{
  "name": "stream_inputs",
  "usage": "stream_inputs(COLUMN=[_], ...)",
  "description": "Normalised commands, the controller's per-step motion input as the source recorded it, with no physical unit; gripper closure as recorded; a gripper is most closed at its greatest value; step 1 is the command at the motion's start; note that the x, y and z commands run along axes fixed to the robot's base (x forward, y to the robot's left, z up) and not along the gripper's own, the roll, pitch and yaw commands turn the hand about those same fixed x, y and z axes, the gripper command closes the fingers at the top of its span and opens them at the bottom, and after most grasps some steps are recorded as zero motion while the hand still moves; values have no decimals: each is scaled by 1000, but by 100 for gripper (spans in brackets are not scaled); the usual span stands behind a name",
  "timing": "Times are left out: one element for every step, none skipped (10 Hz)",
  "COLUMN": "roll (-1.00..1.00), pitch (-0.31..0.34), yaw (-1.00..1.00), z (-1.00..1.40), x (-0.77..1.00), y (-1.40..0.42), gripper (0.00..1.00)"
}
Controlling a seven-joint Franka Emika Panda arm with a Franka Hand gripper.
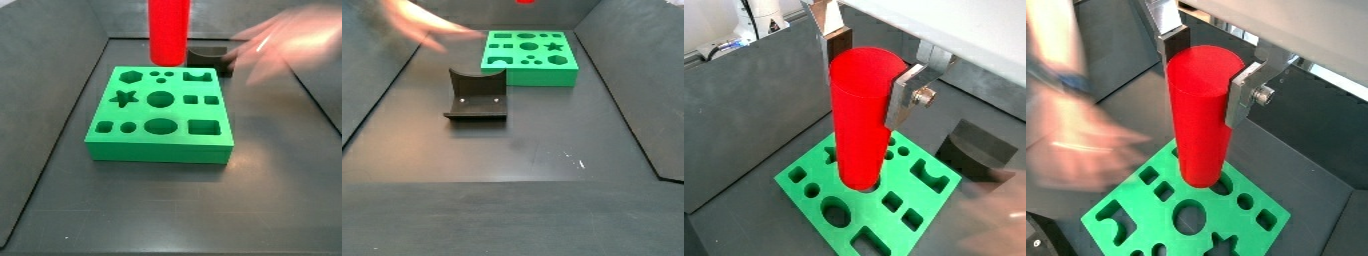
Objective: Insert the round object.
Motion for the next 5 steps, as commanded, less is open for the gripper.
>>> stream_inputs(roll=[0, 0, 0, -81, -123], pitch=[-40, -20, -43, -29, -16], yaw=[0, -29, -31, -29, -49], z=[-1000, -1000, -1000, -831, -623], x=[-446, -400, -414, -243, 0], y=[297, 314, 343, 283, 166], gripper=[100, 100, 100, 100, 100])
